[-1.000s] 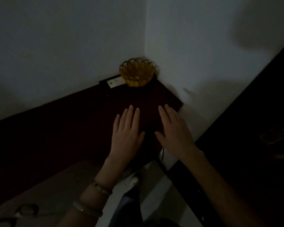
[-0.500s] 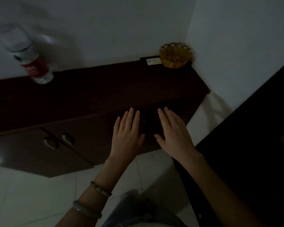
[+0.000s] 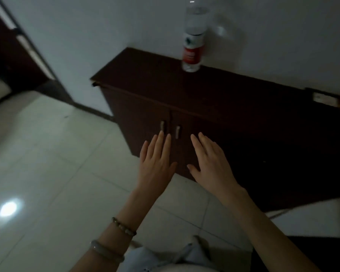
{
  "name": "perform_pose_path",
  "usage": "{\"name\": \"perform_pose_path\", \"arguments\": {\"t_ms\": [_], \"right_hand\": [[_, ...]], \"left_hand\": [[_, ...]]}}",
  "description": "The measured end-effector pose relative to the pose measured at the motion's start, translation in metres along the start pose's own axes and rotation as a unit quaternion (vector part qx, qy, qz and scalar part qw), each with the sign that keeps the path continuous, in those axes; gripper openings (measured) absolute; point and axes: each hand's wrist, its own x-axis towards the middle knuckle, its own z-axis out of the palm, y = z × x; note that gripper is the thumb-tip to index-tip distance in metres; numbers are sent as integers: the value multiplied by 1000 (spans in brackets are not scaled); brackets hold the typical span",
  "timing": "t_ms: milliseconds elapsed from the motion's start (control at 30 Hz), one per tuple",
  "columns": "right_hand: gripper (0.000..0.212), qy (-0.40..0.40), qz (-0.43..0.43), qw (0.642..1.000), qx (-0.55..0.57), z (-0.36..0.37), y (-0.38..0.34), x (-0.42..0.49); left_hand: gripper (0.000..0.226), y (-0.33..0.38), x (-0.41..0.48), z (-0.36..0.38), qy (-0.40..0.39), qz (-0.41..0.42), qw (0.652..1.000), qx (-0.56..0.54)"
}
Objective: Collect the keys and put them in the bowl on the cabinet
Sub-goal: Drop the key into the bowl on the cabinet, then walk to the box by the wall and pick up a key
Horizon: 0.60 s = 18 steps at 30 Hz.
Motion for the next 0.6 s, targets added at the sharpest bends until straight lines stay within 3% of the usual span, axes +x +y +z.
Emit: {"name": "perform_pose_path", "arguments": {"t_ms": [333, 600], "right_hand": [[83, -41, -194, 980, 14, 61, -200, 52], [81, -80, -352, 933, 12, 112, -358, 67]], "left_hand": [[76, -174, -120, -49, 15, -202, 978, 56], [77, -284, -220, -86, 35, -360, 929, 83]]}}
